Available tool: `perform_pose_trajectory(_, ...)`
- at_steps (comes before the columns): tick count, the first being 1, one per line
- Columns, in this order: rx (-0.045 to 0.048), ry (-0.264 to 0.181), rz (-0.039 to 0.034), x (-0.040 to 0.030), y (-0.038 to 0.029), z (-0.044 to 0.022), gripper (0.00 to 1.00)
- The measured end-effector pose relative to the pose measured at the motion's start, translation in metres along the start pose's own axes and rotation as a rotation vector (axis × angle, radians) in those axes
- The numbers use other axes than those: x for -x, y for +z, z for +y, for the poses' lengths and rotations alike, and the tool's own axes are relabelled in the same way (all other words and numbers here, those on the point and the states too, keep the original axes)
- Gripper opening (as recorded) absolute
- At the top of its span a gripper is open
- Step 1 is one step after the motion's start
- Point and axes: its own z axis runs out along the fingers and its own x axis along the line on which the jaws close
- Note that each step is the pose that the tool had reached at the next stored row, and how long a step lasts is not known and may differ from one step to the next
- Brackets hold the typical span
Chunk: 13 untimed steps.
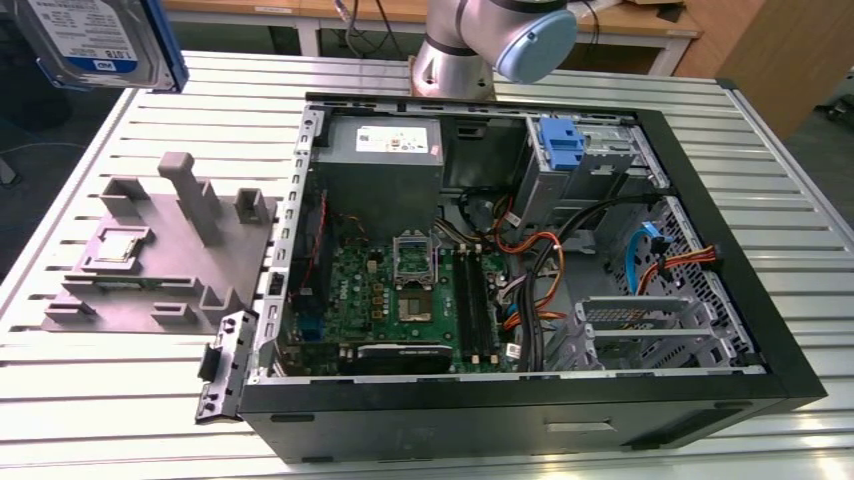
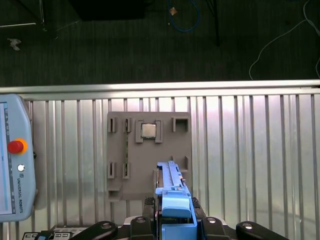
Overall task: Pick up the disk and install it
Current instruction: 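Pick up the disk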
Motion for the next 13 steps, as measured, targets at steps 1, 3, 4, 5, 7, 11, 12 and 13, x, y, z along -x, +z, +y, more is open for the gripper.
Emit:
perform_pose_trajectory(1, 0.0000, 0.000, 0.0000, 0.0000, 0.0000, -0.0003, 0.37)
perform_pose_trajectory(3, -0.0001, 0.000, 0.0000, 0.0000, 0.0000, -0.0008, 0.37)
perform_pose_trajectory(4, 0.0000, 0.000, 0.0000, 0.0000, 0.0000, -0.0011, 0.37)
perform_pose_trajectory(5, 0.0000, 0.000, 0.0000, 0.0001, 0.0000, -0.0014, 0.37)
perform_pose_trajectory(7, -0.0001, 0.000, -0.0001, 0.0001, 0.0000, -0.0019, 0.37)
perform_pose_trajectory(11, 0.0000, 0.000, 0.0000, 0.0001, 0.0000, -0.0031, 0.37)
perform_pose_trajectory(12, 0.0000, 0.000, 0.0000, 0.0001, 0.0000, -0.0034, 0.37)
perform_pose_trajectory(13, 0.0000, 0.000, 0.0000, 0.0002, 0.0000, -0.0036, 0.37)
